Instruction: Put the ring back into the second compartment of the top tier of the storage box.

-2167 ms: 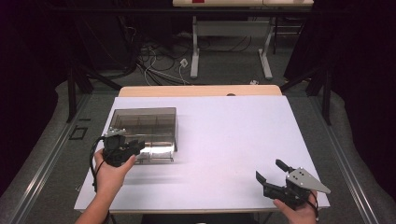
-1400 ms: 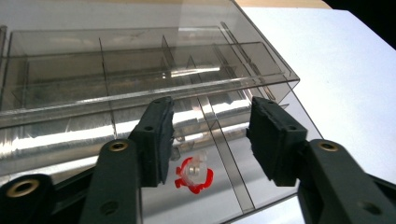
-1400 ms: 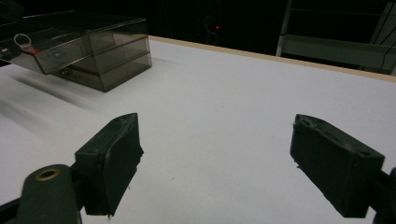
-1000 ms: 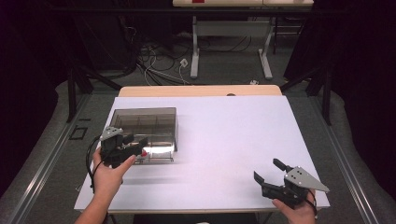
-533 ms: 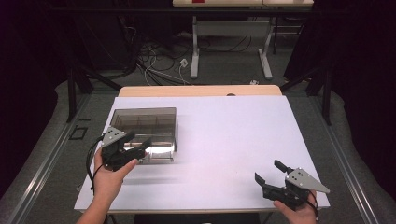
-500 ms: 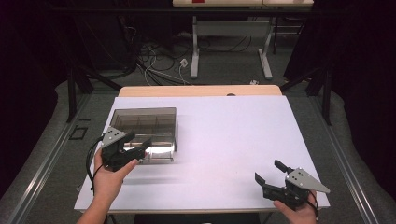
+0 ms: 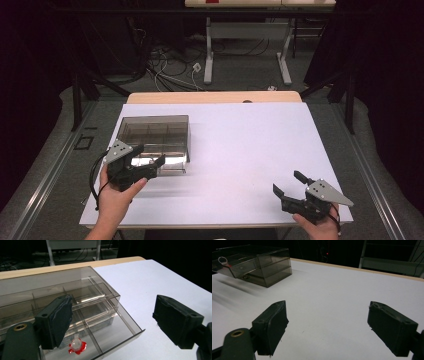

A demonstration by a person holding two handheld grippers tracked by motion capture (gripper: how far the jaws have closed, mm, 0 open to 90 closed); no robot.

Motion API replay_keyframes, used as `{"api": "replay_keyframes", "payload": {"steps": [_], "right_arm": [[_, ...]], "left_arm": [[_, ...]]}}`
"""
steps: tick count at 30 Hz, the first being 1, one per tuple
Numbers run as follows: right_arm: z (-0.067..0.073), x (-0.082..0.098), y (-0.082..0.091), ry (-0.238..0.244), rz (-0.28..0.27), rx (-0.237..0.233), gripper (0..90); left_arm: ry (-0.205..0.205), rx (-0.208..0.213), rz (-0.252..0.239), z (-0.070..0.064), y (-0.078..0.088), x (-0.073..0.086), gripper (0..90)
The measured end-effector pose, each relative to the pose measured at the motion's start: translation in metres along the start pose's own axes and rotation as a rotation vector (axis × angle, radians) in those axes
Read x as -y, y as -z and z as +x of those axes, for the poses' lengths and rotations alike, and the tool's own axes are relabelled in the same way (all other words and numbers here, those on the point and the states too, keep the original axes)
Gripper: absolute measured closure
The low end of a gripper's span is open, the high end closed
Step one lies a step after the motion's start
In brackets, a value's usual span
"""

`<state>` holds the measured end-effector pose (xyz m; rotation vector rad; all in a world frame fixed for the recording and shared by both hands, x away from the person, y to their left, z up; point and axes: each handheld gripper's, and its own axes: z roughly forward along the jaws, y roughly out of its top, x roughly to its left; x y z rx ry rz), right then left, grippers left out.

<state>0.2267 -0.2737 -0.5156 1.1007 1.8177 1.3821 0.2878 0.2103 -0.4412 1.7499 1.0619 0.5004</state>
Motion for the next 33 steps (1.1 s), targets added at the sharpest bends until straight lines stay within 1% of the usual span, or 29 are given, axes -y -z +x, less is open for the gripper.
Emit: {"api": "replay_keyframes", "payload": {"steps": [1, 2, 3, 4, 10, 11, 14, 15, 17, 18, 21, 22, 24, 26, 29, 30, 31, 32, 33], "right_arm": [[0.0, 0.0, 0.001, 0.002, 0.001, -0.001, 15.5], [0.0, 0.0, 0.001, 0.006, -0.001, -0.001, 15.5], [0.0, 0.0, 0.001, 0.004, -0.002, 0.001, 15.5], [0.0, 0.0, 0.002, 0.0, 0.0, 0.011, 15.5], [0.001, 0.0, 0.005, -0.005, -0.007, 0.015, 15.3], [0.001, 0.0, 0.006, 0.001, -0.006, 0.014, 15.3], [0.001, 0.0, 0.007, -0.004, 0.0, 0.017, 15.2], [0.001, 0.0, 0.007, -0.006, 0.001, 0.018, 15.1], [0.002, 0.0, 0.007, -0.007, 0.003, 0.02, 15.0], [0.002, 0.0, 0.007, -0.01, 0.007, 0.02, 14.9], [0.002, 0.001, 0.007, -0.008, 0.008, 0.025, 14.8], [0.002, 0.001, 0.007, -0.008, 0.008, 0.025, 14.8], [0.003, 0.002, 0.008, -0.007, 0.007, 0.031, 14.8], [0.003, 0.002, 0.008, -0.01, 0.007, 0.033, 14.7], [0.002, 0.003, 0.006, -0.007, 0.006, 0.034, 14.8], [0.002, 0.003, 0.006, -0.007, 0.006, 0.034, 14.8], [0.002, 0.004, 0.006, -0.002, 0.013, 0.028, 14.8], [0.002, 0.004, 0.006, -0.001, 0.015, 0.029, 14.8], [0.002, 0.004, 0.005, -0.003, -0.002, 0.031, 14.8]], "left_arm": [[-0.012, -0.001, 0.0, -0.001, 0.001, 0.0, 11.4], [-0.015, -0.002, -0.002, -0.002, 0.001, 0.001, 5.5], [-0.014, -0.001, -0.003, -0.003, 0.002, 0.001, 2.0], [-0.013, 0.002, -0.005, -0.004, 0.003, 0.002, 0.4], [-0.02, 0.01, -0.025, -0.008, 0.01, 0.007, 0.4], [-0.02, 0.016, -0.028, -0.009, 0.011, 0.008, 0.4], [-0.029, 0.031, -0.039, -0.01, 0.015, 0.013, 0.4], [-0.036, 0.038, -0.044, -0.01, 0.018, 0.018, 0.4], [-0.036, 0.041, -0.049, -0.01, 0.019, 0.02, 0.4], [-0.034, 0.046, -0.052, -0.008, 0.022, 0.026, 0.4], [-0.036, 0.056, -0.069, -0.006, 0.026, 0.035, 0.4], [-0.036, 0.056, -0.069, -0.006, 0.026, 0.035, 0.4], [-0.028, 0.046, -0.075, -0.002, 0.032, 0.042, 0.4], [-0.012, 0.039, -0.083, 0.002, 0.034, 0.048, 0.4], [0.005, 0.022, -0.084, 0.007, 0.038, 0.056, 0.4], [0.005, 0.022, -0.084, 0.007, 0.038, 0.056, 0.4], [0.009, 0.011, -0.088, 0.01, 0.04, 0.061, 0.4], [0.009, 0.011, -0.088, 0.01, 0.04, 0.061, 0.4], [0.017, 0.005, -0.091, 0.013, 0.042, 0.067, 0.4]]}}
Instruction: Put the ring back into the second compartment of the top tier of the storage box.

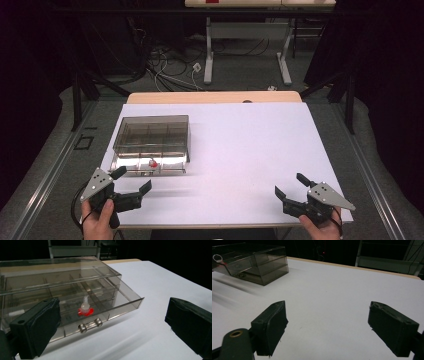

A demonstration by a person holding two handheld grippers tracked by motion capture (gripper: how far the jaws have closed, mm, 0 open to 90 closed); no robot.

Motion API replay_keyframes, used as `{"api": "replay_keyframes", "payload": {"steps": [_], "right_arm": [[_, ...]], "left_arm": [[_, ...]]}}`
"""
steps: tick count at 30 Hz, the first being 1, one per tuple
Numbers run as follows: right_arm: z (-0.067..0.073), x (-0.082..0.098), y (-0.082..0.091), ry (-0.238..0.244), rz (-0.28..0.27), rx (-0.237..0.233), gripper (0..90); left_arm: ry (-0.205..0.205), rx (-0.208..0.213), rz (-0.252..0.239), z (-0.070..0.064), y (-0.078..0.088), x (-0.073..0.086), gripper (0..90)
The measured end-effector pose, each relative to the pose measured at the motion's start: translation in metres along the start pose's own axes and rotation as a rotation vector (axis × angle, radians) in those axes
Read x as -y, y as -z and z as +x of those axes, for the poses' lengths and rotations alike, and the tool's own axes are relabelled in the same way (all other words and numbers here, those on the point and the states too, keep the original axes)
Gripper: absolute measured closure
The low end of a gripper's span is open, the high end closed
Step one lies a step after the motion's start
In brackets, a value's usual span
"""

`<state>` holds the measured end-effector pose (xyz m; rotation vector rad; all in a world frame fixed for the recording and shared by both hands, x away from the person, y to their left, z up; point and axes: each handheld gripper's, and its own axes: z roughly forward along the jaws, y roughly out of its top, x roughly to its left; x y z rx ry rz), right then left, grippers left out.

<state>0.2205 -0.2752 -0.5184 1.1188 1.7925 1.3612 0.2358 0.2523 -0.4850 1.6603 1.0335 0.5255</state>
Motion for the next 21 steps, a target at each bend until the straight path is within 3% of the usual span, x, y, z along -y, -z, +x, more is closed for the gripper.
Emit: {"api": "replay_keyframes", "payload": {"steps": [14, 21], "right_arm": [[-0.005, 0.002, -0.002, 0.002, 0.029, 0.023, 14.8], [-0.009, 0.003, -0.005, 0.011, 0.041, 0.044, 14.8]], "left_arm": [[-0.008, -0.038, 0.015, 0.01, 0.004, 0.025, 0.4], [0.039, -0.066, -0.003, 0.016, 0.009, 0.031, 0.4]]}}
